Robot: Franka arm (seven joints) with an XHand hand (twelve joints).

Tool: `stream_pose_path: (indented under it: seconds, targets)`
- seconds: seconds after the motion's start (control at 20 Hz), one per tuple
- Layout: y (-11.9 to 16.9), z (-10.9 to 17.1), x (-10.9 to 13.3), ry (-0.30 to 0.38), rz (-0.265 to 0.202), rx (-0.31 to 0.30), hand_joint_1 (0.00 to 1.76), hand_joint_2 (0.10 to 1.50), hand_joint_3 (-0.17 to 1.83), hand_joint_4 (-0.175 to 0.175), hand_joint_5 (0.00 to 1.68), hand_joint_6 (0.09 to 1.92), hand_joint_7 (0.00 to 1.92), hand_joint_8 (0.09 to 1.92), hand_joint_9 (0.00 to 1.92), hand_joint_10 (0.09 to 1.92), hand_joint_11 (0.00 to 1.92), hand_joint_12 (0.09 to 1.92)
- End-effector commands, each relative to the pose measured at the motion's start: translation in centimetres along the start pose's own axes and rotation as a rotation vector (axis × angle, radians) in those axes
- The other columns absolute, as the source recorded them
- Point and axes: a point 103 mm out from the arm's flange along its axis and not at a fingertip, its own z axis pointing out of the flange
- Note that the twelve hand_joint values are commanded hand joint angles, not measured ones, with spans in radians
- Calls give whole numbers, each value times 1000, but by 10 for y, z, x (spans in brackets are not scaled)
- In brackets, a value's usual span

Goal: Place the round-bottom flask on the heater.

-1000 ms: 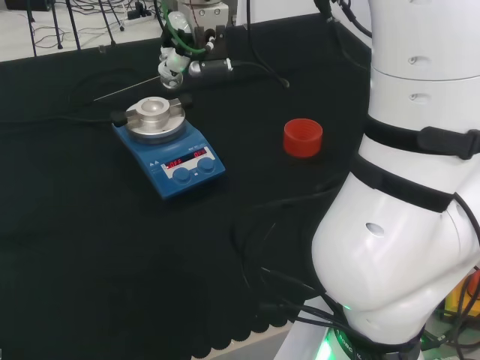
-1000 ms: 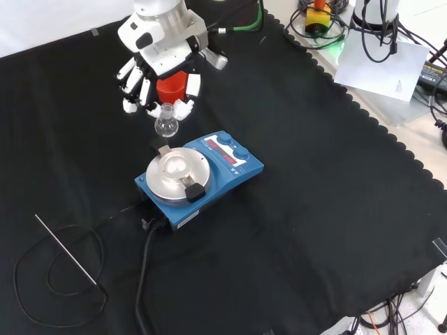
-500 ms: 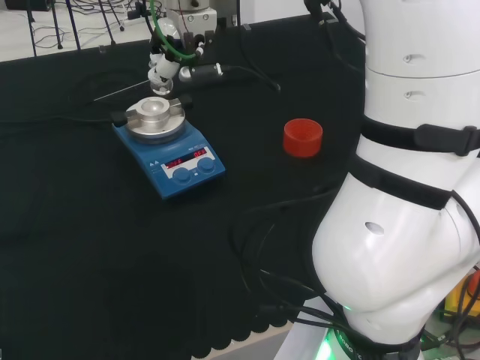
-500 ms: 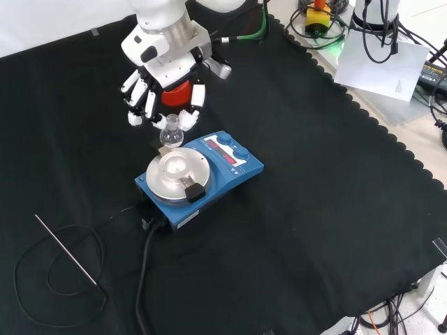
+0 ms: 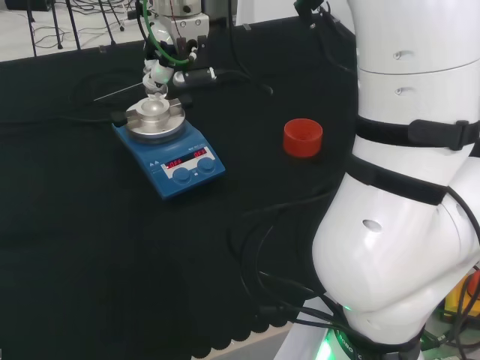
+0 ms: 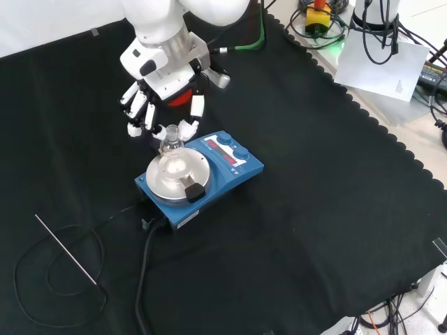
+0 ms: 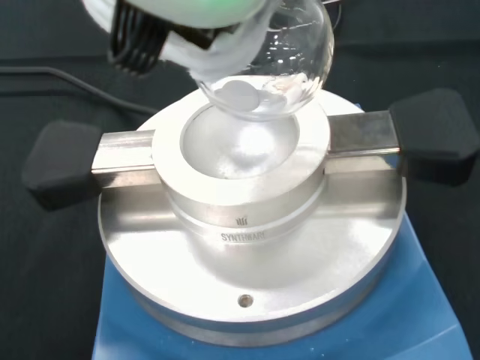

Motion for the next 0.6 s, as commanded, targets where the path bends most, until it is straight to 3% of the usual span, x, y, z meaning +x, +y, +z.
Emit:
stream_pose_path:
  seconds: [0.05, 0.6]
  targets:
    - [6, 6, 2, 1, -5, 12, 1062, 710, 802, 136, 1031, 1157, 405, 622, 600, 624, 300, 1317]
    - [13, 14, 5, -8, -5, 31, 1062, 709, 805, 135, 1031, 1158, 403, 622, 598, 626, 300, 1317]
